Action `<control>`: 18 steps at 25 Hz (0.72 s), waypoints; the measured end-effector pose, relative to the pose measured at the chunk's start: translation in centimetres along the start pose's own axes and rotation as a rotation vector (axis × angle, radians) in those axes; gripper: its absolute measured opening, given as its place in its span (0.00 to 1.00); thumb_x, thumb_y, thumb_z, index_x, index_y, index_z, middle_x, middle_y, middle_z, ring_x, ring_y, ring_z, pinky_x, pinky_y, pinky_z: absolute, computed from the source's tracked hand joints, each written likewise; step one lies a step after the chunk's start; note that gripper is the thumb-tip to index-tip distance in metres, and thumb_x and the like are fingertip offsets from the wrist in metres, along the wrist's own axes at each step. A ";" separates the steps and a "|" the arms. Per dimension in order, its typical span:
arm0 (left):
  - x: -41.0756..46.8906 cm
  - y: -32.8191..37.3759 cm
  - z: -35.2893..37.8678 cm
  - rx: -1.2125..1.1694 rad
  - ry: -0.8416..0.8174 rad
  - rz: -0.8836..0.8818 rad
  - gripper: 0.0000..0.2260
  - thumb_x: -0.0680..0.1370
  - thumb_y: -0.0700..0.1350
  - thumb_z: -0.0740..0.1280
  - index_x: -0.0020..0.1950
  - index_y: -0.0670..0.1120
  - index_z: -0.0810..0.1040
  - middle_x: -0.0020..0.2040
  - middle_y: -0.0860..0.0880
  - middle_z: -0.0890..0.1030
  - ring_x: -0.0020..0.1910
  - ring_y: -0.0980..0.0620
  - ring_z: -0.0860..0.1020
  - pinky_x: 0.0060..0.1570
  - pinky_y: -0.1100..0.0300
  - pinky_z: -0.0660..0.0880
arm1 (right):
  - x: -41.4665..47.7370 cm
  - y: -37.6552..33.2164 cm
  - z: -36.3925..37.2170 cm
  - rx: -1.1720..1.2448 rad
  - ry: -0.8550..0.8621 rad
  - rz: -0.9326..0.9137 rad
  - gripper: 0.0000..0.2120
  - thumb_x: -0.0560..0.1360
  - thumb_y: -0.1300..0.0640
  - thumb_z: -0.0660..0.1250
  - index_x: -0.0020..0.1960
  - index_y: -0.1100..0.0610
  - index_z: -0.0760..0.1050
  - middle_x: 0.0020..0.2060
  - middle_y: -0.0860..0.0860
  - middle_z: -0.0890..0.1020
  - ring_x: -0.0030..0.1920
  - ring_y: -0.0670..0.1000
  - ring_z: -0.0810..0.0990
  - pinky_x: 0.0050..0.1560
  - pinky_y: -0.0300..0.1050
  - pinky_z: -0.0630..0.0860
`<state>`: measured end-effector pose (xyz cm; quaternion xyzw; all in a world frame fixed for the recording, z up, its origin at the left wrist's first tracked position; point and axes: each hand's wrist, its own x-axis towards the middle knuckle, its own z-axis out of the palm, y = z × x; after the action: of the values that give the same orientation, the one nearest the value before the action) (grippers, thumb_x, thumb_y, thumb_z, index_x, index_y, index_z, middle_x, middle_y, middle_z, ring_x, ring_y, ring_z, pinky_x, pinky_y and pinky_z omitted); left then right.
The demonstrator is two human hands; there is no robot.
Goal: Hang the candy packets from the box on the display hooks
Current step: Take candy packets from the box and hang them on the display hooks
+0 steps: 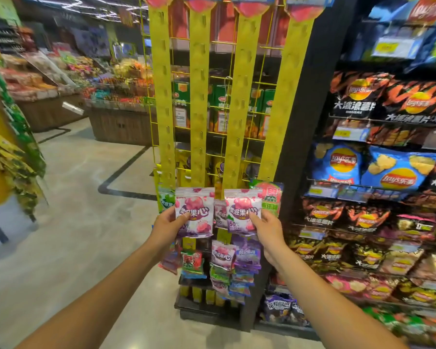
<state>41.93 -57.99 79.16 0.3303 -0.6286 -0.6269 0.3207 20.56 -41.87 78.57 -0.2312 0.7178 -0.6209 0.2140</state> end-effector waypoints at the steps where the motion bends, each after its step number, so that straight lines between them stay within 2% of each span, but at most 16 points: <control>1: 0.8 -0.2 -0.7 -0.006 0.001 -0.009 0.05 0.84 0.41 0.67 0.59 0.47 0.81 0.48 0.50 0.88 0.45 0.51 0.87 0.40 0.58 0.81 | 0.3 -0.4 0.9 -0.013 0.021 0.015 0.19 0.81 0.49 0.69 0.68 0.59 0.78 0.60 0.54 0.84 0.62 0.56 0.82 0.65 0.57 0.78; 3: 2.5 -0.6 -2.0 -0.011 -0.015 -0.018 0.05 0.84 0.42 0.67 0.58 0.48 0.81 0.49 0.48 0.88 0.46 0.49 0.86 0.41 0.55 0.81 | 1.2 -0.6 2.6 -0.015 0.058 0.037 0.16 0.83 0.54 0.66 0.66 0.62 0.79 0.53 0.61 0.85 0.57 0.62 0.83 0.59 0.57 0.79; 5: 4.0 -0.7 -2.8 -0.018 -0.016 -0.028 0.05 0.84 0.42 0.67 0.56 0.51 0.81 0.50 0.48 0.88 0.45 0.49 0.86 0.42 0.53 0.82 | 2.3 -0.5 3.8 -0.054 0.111 0.061 0.16 0.84 0.57 0.64 0.64 0.69 0.76 0.53 0.65 0.84 0.56 0.66 0.81 0.60 0.56 0.77; 7: 5.1 -0.6 -3.3 -0.036 -0.023 -0.026 0.08 0.84 0.41 0.67 0.54 0.55 0.79 0.48 0.50 0.88 0.42 0.53 0.87 0.38 0.57 0.81 | 3.5 -0.5 4.7 -0.061 0.135 0.108 0.16 0.85 0.56 0.62 0.63 0.69 0.77 0.57 0.65 0.83 0.62 0.66 0.79 0.59 0.53 0.74; 8: 5.6 -0.6 -3.5 -0.038 -0.037 -0.021 0.08 0.84 0.40 0.66 0.54 0.55 0.79 0.48 0.50 0.88 0.41 0.53 0.87 0.37 0.58 0.81 | 4.0 -0.7 5.0 -0.058 0.147 0.126 0.17 0.85 0.56 0.62 0.66 0.68 0.76 0.60 0.63 0.82 0.65 0.65 0.78 0.61 0.53 0.73; 10: 6.6 -0.8 -3.8 -0.038 -0.062 -0.028 0.06 0.84 0.40 0.66 0.58 0.50 0.80 0.51 0.46 0.88 0.46 0.48 0.88 0.42 0.53 0.84 | 5.0 -1.3 5.4 -0.069 0.172 0.144 0.18 0.86 0.55 0.60 0.72 0.63 0.75 0.62 0.56 0.82 0.68 0.60 0.77 0.62 0.48 0.72; 12: 7.5 -1.1 -4.1 -0.048 -0.079 -0.035 0.07 0.84 0.41 0.67 0.61 0.46 0.79 0.54 0.44 0.88 0.51 0.43 0.87 0.50 0.46 0.84 | 6.2 -1.6 5.7 -0.063 0.191 0.146 0.20 0.86 0.54 0.61 0.75 0.62 0.72 0.69 0.55 0.79 0.71 0.57 0.75 0.64 0.47 0.70; 18: 9.2 -2.3 -4.1 -0.057 -0.108 -0.057 0.08 0.84 0.41 0.67 0.63 0.45 0.79 0.54 0.42 0.87 0.54 0.39 0.86 0.56 0.38 0.82 | 7.7 0.1 6.4 -0.095 0.230 0.171 0.22 0.85 0.55 0.63 0.77 0.63 0.70 0.75 0.56 0.73 0.75 0.59 0.71 0.74 0.53 0.67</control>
<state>39.99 -67.89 76.81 0.3046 -0.6172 -0.6703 0.2775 18.20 -51.56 77.48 -0.1066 0.7831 -0.5882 0.1714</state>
